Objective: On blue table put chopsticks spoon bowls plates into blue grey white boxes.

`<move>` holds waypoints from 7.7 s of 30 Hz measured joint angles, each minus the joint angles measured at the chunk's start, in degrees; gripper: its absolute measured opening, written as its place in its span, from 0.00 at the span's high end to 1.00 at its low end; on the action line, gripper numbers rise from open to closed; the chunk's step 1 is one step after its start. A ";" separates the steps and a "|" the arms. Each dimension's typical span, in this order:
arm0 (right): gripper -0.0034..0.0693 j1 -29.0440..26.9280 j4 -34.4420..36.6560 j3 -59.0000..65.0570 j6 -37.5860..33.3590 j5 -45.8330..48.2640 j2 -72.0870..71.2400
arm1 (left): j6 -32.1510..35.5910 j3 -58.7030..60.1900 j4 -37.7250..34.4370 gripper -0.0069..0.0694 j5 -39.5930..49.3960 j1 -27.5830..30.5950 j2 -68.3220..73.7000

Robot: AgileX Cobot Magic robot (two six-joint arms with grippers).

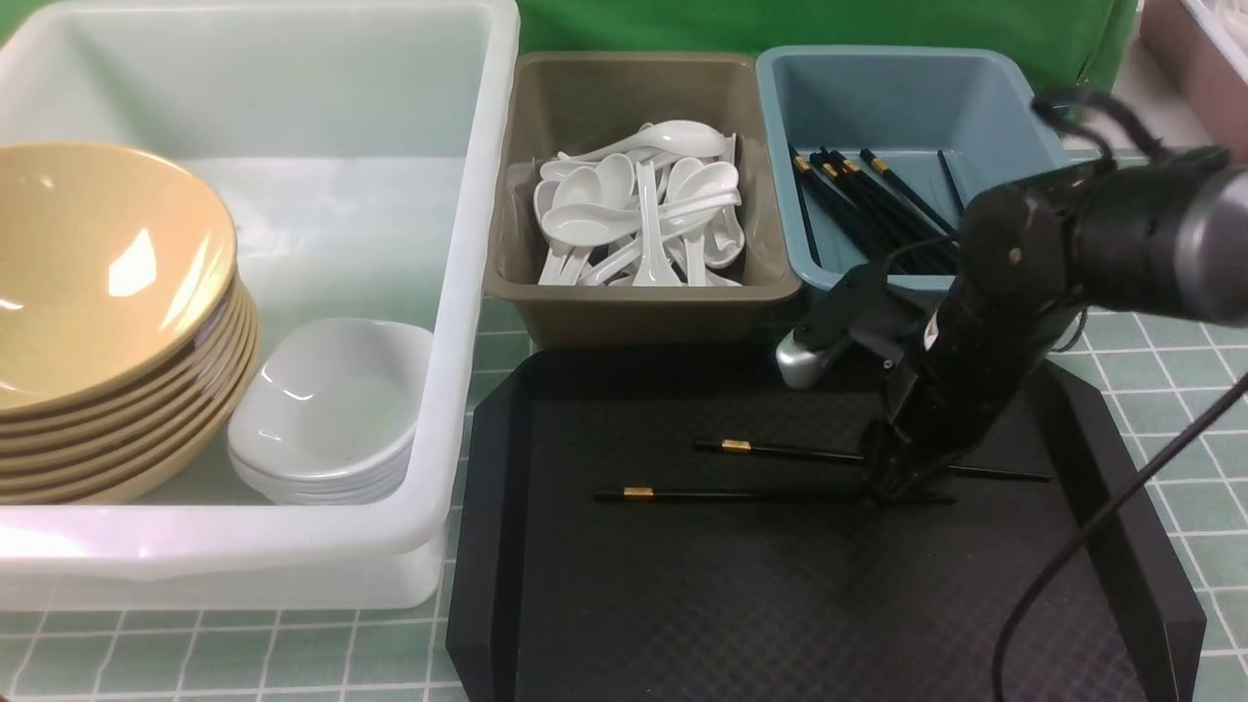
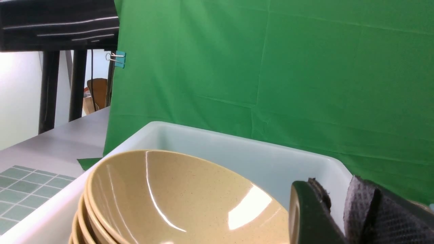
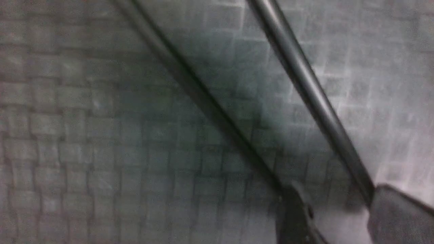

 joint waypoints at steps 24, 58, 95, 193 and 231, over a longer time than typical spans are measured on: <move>0.89 0.00 15.27 -0.07 -10.92 12.91 -7.31 | -0.17 0.07 0.00 0.74 -1.29 0.00 0.00; 0.83 11.65 10.90 -2.34 -14.63 -2.35 2.16 | -0.17 0.07 0.00 0.74 -0.49 0.00 0.00; 0.45 3.45 12.64 -12.18 -17.57 2.68 5.97 | -0.22 0.07 -0.01 0.74 -0.65 0.00 0.00; 0.88 4.10 1.45 10.16 0.52 0.80 -18.46 | -1.07 0.07 -0.07 0.74 -2.39 0.00 0.00; 0.51 9.26 2.53 -9.10 19.95 3.32 -3.06 | -1.01 2.03 -0.44 0.74 -7.08 0.00 0.00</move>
